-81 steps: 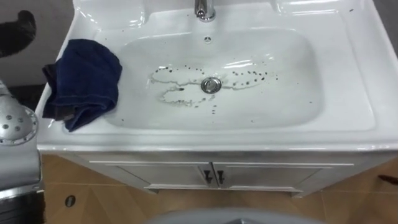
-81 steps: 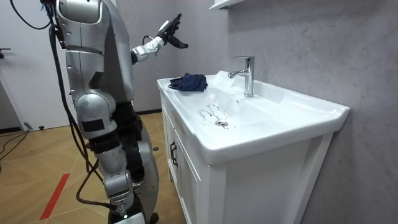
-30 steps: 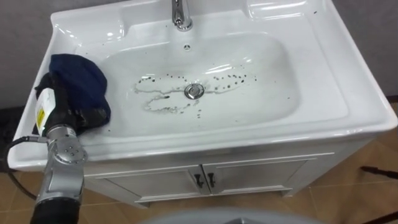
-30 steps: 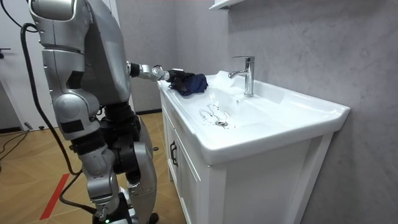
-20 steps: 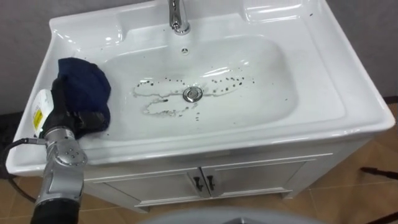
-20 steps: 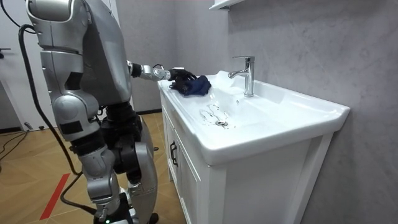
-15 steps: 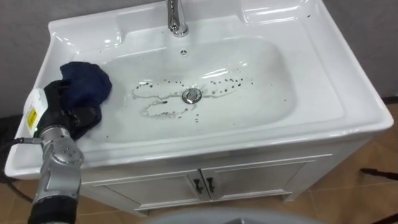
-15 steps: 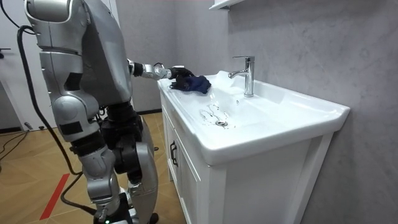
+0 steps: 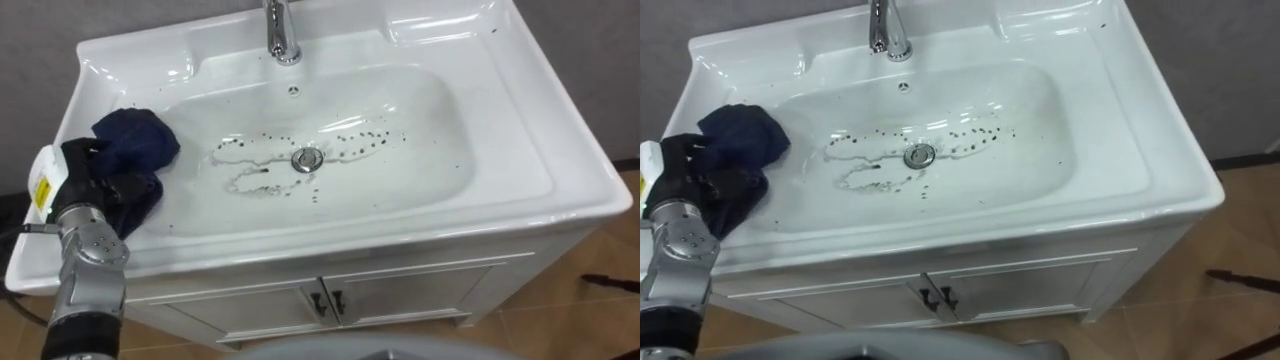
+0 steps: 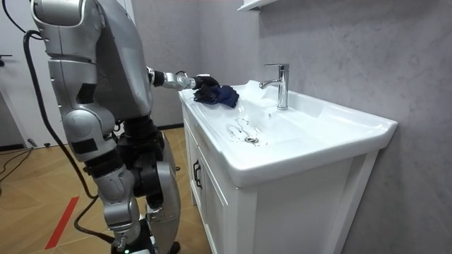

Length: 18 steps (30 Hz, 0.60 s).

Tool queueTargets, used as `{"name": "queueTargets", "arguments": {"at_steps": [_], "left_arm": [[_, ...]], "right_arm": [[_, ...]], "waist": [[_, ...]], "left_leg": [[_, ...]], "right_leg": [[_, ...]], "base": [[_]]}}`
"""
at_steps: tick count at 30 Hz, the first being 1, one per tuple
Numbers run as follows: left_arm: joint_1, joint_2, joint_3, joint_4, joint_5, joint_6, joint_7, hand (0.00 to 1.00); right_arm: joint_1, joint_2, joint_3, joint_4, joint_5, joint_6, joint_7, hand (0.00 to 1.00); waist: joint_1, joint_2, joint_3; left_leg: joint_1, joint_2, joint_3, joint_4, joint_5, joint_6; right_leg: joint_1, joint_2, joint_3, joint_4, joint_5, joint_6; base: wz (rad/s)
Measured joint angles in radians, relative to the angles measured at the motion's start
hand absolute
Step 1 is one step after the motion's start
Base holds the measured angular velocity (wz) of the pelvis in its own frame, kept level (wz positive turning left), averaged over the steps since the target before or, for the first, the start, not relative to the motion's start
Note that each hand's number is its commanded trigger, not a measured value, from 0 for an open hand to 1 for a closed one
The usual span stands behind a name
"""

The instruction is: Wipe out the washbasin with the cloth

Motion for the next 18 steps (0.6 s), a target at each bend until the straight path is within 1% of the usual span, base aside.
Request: {"name": "queueTargets", "arguments": {"at_steps": [1, 6, 9, 10, 12, 14, 15, 16, 17, 18], "left_arm": [[-0.008, -0.001, 0.007, -0.011, 0.002, 0.002, 0.000, 1.00], [-0.011, -0.013, 0.006, -0.037, 0.001, 0.008, 0.006, 1.00], [-0.011, -0.015, -0.005, -0.065, 0.001, 0.022, 0.006, 1.00], [-0.009, -0.016, -0.008, -0.083, 0.001, 0.033, 0.005, 1.00], [-0.008, -0.017, -0.022, -0.116, 0.002, 0.043, 0.005, 1.00], [-0.008, -0.028, -0.028, -0.149, 0.008, 0.044, 0.005, 1.00], [-0.007, -0.039, -0.029, -0.172, 0.009, 0.045, 0.005, 1.00], [-0.007, -0.042, -0.036, -0.196, 0.009, 0.044, 0.008, 1.00], [-0.007, -0.042, -0.040, -0.223, 0.009, 0.044, 0.008, 1.00], [-0.007, -0.042, -0.042, -0.241, 0.009, 0.044, 0.008, 1.00]], "right_arm": [[0.000, 0.000, 0.001, -0.005, 0.000, 0.000, -0.005, 0.00], [-0.021, 0.000, 0.021, -0.014, -0.002, -0.001, -0.009, 0.00], [-0.030, 0.000, 0.023, -0.022, -0.001, -0.006, -0.009, 0.00], [-0.029, 0.001, 0.033, -0.028, 0.000, -0.013, -0.010, 0.00], [-0.030, 0.002, 0.038, -0.035, 0.005, -0.025, -0.013, 0.00], [-0.039, 0.003, 0.038, -0.038, 0.008, -0.032, -0.019, 0.00], [-0.044, 0.004, 0.038, -0.032, 0.011, -0.044, -0.024, 0.00], [-0.048, 0.007, 0.038, -0.025, 0.015, -0.058, -0.031, 0.00], [-0.049, 0.010, 0.038, -0.019, 0.018, -0.070, -0.040, 0.00], [-0.051, 0.012, 0.038, -0.018, 0.019, -0.076, -0.043, 0.00]], "waist": [[0.001, 0.000, 0.0000], [0.014, -0.001, -0.0005], [0.018, -0.002, -0.0008], [0.019, -0.003, -0.0005], [0.020, -0.005, 0.0006], [0.020, -0.004, 0.0034], [0.020, -0.006, 0.0051], [0.019, -0.009, 0.0077], [0.019, -0.015, 0.0130], [0.018, -0.017, 0.0152]], "left_leg": [[-0.001, 0.000, 0.000, 0.001, 0.000, 0.000], [-0.022, 0.001, -0.001, 0.008, 0.000, 0.000], [-0.030, 0.000, -0.010, 0.014, 0.000, 0.000], [-0.034, -0.001, -0.017, 0.016, 0.000, 0.000], [-0.053, 0.000, -0.025, 0.028, 0.000, 0.000], [-0.072, 0.001, -0.033, 0.039, 0.000, 0.000], [-0.078, 0.000, -0.042, 0.046, -0.001, 0.000], [-0.081, 0.000, -0.050, 0.050, -0.001, 0.000], [-0.083, 0.000, -0.056, 0.055, -0.001, 0.000], [-0.085, 0.000, -0.058, 0.056, -0.001, -0.001]], "right_leg": [[-0.001, 0.000, 0.000, 0.000, 0.000, 0.000], [-0.021, 0.000, 0.000, 0.003, 0.000, 0.000], [-0.020, 0.000, -0.007, 0.002, 0.000, 0.000], [-0.020, 0.000, -0.012, 0.002, 0.000, 0.000], [-0.028, -0.001, -0.027, 0.001, 0.000, 0.000], [-0.039, 0.000, -0.034, 0.001, 0.001, -0.002], [-0.038, 0.000, -0.038, 0.000, 0.001, -0.002], [-0.036, 0.000, -0.043, -0.001, 0.001, -0.002], [-0.034, 0.001, -0.045, -0.001, 0.001, -0.002], [-0.034, 0.001, -0.047, 0.000, 0.001, -0.002]], "base": [[0.00], [0.01], [0.09], [0.09], [0.19], [0.16], [0.18], [0.17], [0.13], [0.10]]}}
